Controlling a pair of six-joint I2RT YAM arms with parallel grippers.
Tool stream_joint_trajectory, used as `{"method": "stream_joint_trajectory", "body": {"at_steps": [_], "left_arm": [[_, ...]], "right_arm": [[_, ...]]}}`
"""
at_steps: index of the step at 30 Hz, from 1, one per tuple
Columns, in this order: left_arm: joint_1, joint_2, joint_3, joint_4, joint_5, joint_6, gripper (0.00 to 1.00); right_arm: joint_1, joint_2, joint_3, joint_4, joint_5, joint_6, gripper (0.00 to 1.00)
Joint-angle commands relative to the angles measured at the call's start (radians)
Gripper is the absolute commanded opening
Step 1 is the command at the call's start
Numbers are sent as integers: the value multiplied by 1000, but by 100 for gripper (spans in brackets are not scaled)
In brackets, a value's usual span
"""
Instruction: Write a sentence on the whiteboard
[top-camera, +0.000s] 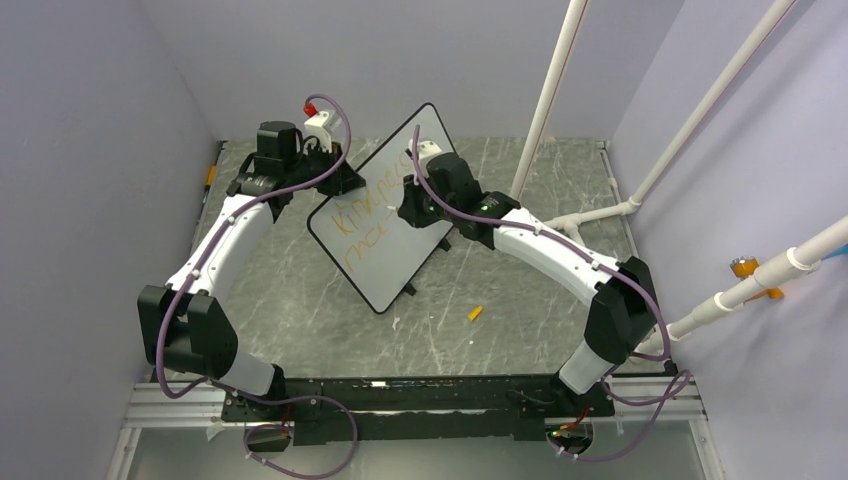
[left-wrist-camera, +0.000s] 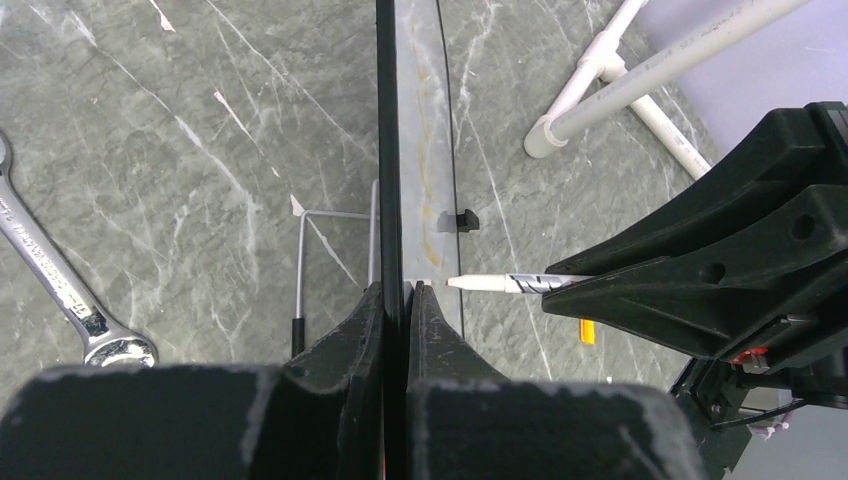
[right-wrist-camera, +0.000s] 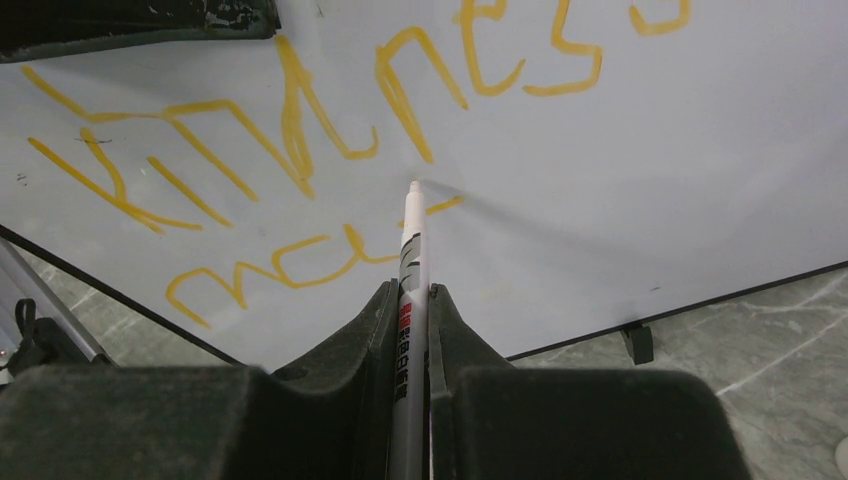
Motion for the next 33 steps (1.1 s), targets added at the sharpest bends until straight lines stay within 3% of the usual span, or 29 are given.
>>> {"method": "stream_joint_trajectory", "body": {"at_steps": [1, 19, 33], "left_arm": [[-32, -1, 0, -44, -16, 116, 0], [-33, 0, -3, -42, -18, 119, 0], [-42, -3, -4, -47, -27, 125, 0]], "right_arm": [[3, 21, 46, 38, -18, 17, 0], [7, -34, -125, 46, 13, 43, 0], [-2, 31, 33, -30, 142, 5, 0]]}}
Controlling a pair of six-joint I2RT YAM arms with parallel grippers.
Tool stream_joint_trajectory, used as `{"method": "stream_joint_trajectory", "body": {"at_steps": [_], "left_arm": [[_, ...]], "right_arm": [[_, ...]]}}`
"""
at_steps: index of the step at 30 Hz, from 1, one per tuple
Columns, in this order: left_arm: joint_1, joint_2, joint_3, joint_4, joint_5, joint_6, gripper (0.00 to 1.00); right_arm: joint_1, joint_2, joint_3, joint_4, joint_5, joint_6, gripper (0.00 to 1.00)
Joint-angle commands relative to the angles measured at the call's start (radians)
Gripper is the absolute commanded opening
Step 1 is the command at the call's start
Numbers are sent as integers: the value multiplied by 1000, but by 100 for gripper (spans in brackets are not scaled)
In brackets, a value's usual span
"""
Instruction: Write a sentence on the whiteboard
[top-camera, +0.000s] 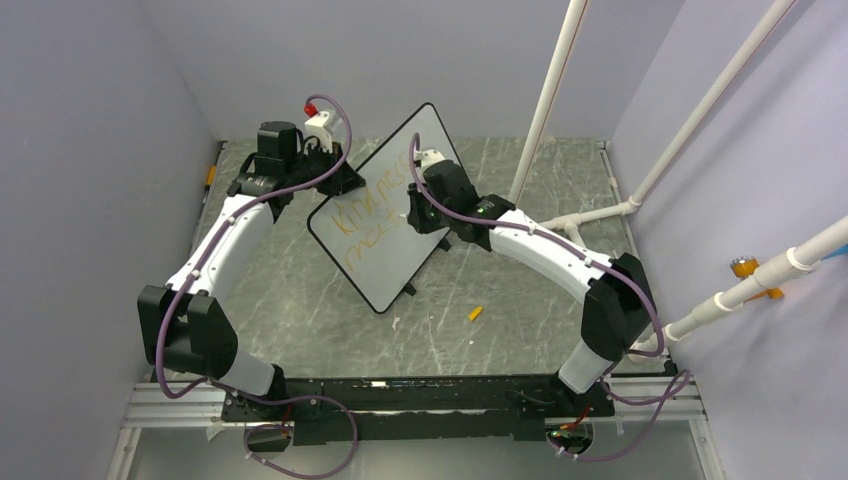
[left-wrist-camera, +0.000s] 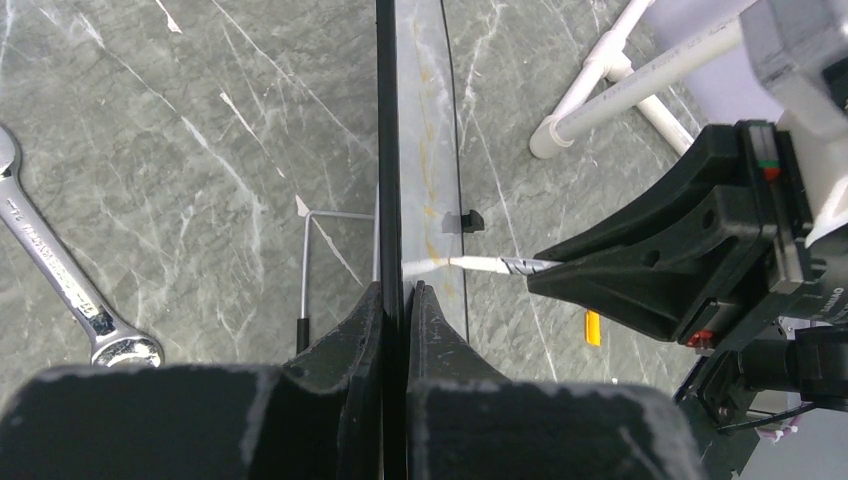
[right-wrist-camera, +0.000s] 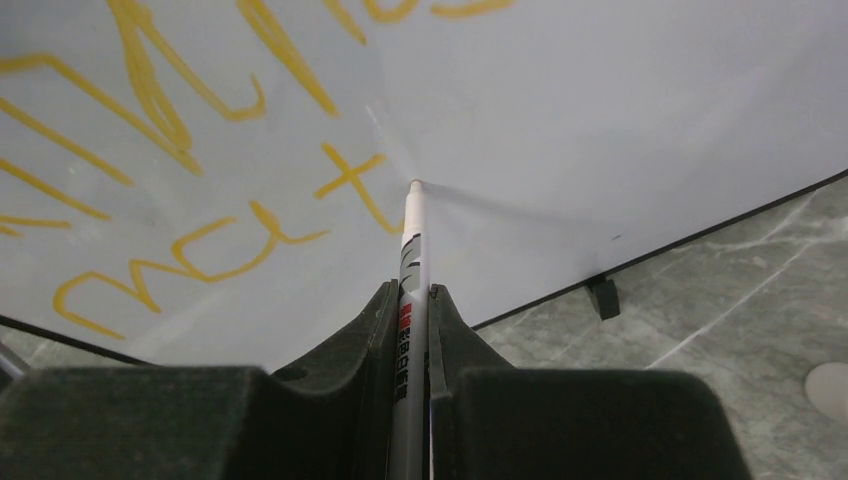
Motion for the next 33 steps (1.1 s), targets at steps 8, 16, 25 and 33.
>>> {"method": "stream_joint_trajectory", "body": {"at_steps": [8, 16, 25, 33], "left_arm": [[-38, -2, -3, -47, -15, 120, 0], [-40, -5, -4, -46, -14, 119, 0], [-41, -6, -4, -48, -14, 121, 0], [-42, -5, -3, -49, -13, 121, 0]], "right_arm": [[-4, -47, 68, 6, 60, -18, 0], [-7, -17, 92, 20, 25, -8, 0], [-24, 38, 123, 18, 38, -8, 0], [-53, 45, 138, 13, 34, -11, 0]]}}
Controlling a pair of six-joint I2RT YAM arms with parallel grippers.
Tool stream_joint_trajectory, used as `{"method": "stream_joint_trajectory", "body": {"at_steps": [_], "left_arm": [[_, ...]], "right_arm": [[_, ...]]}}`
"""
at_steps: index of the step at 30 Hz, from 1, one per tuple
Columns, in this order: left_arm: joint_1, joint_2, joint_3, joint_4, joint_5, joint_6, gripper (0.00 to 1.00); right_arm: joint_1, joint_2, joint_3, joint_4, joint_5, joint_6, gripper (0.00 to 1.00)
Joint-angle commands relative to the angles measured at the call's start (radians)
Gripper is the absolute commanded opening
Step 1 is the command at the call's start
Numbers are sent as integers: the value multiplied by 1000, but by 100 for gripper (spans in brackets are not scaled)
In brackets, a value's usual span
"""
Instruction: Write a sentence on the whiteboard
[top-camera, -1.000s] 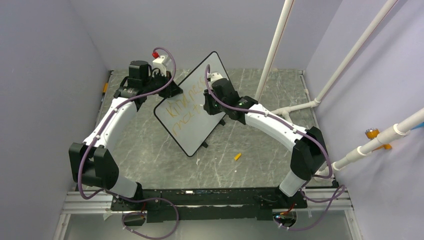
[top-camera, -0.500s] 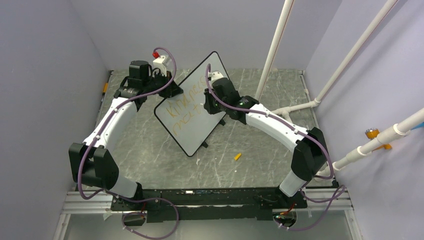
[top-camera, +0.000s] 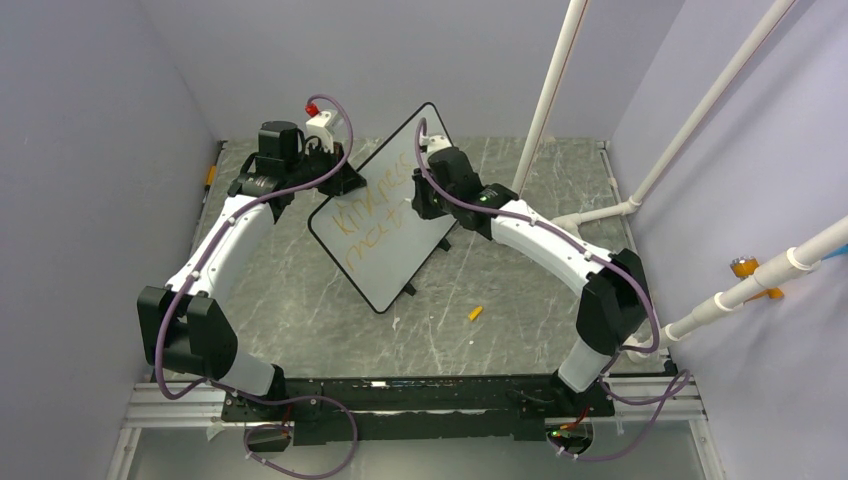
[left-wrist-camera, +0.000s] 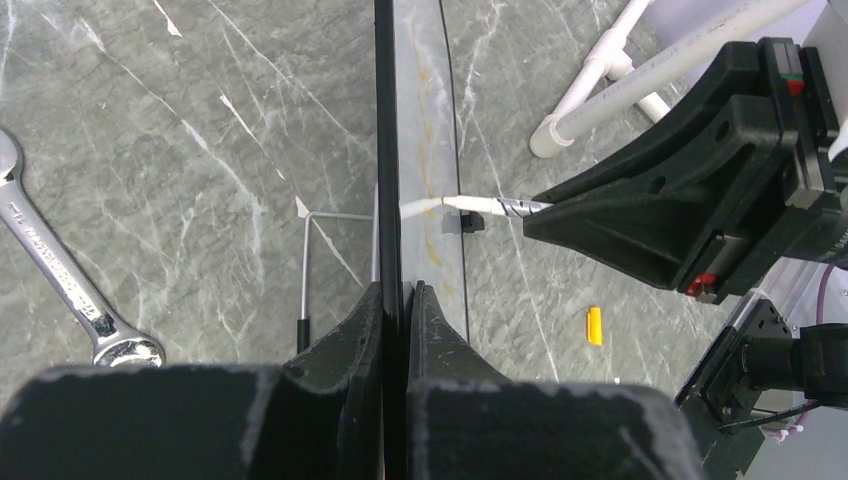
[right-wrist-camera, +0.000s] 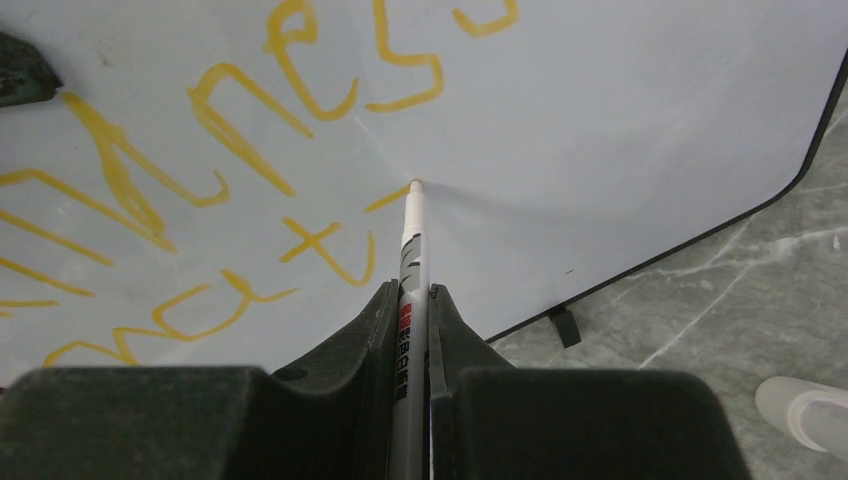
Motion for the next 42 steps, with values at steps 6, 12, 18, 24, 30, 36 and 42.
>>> {"method": "stream_joint_trajectory", "body": {"at_steps": [6, 12, 18, 24, 30, 36, 42], "left_arm": [[-35, -7, -6, -41, -4, 111, 0], [-36, -5, -7, -42, -8, 111, 0], [-36, -6, -7, -41, -12, 111, 0], [-37, -7, -7, -42, -12, 111, 0], [-37, -9, -8, -41, -12, 110, 0], [-37, -9, -6, -40, -17, 105, 0], [-37, -10, -5, -42, -19, 103, 0]], "right_arm": [[-13, -14, 42, 13, -16, 1, 0], [-13, -67, 12, 17, -26, 20, 0], [-13, -76, 32, 22, -61, 28, 0], [-13, -43, 76, 15, -61, 30, 0], [-13, -17, 106, 13, -88, 33, 0], [-13, -5, 121, 6, -86, 31, 0], [-14, -1, 111, 14, -88, 36, 0]]}}
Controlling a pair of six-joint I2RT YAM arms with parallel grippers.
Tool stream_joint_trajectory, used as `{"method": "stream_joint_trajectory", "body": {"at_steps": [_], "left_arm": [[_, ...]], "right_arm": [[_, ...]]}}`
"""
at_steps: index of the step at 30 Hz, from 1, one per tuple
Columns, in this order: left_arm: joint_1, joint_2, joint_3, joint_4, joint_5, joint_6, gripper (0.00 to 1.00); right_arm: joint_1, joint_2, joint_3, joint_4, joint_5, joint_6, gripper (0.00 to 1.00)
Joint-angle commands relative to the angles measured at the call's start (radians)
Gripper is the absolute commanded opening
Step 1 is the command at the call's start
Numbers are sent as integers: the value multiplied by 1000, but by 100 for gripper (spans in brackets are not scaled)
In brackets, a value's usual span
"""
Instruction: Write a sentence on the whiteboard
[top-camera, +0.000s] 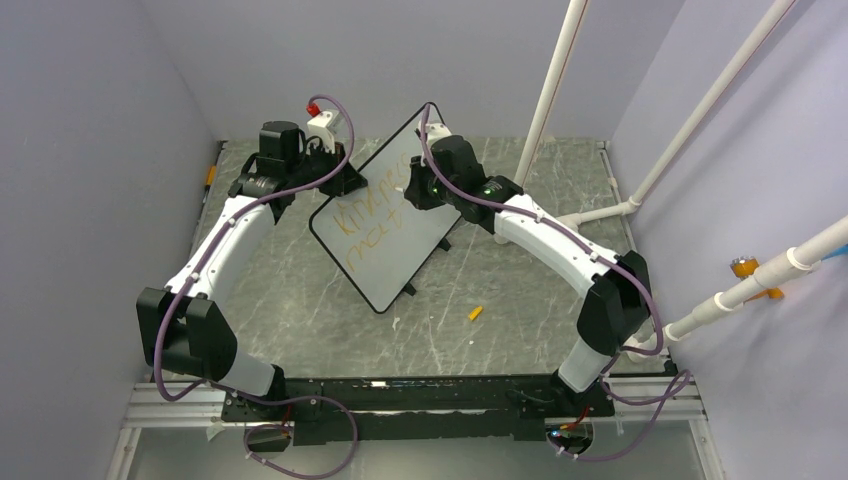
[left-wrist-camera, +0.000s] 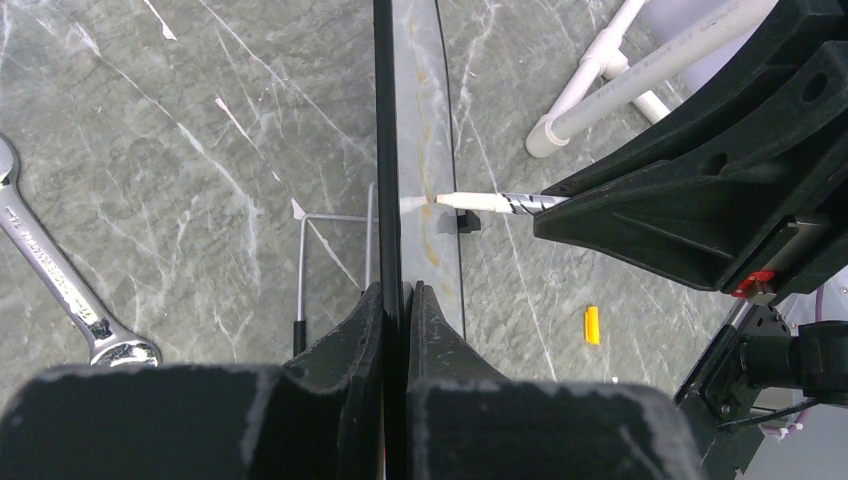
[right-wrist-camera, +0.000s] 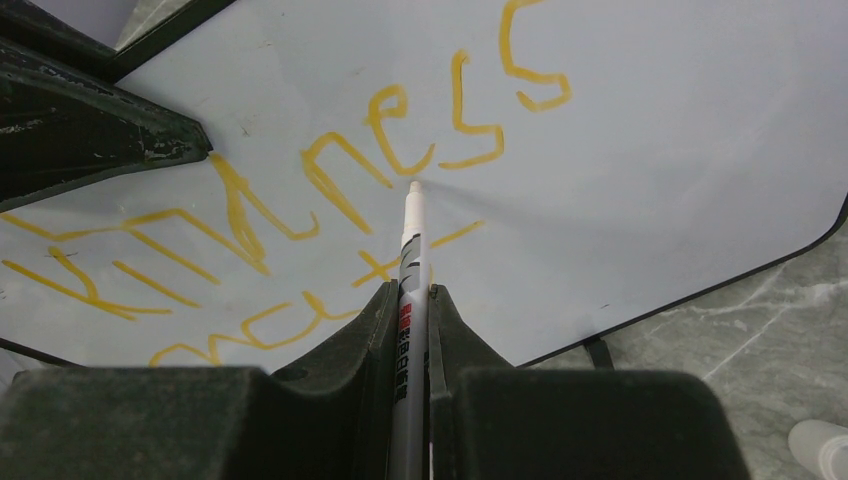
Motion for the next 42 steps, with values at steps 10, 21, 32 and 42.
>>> {"method": "stream_joint_trajectory", "body": {"at_steps": [10, 21, 32, 42], "left_arm": [[-28, -14, -6, -42, -10, 103, 0], [-28, -16, -7, -43, -12, 105, 0], [-29, -19, -10, -43, -15, 107, 0], [-33, -19, -10, -49, -25, 112, 0]], "right_arm": [[0, 19, -24, 35, 1, 15, 0], [0, -7, -141, 71, -9, 33, 0], [0, -12, -147, 50, 60, 18, 0], [-4, 27, -31, 14, 97, -7, 0]]}}
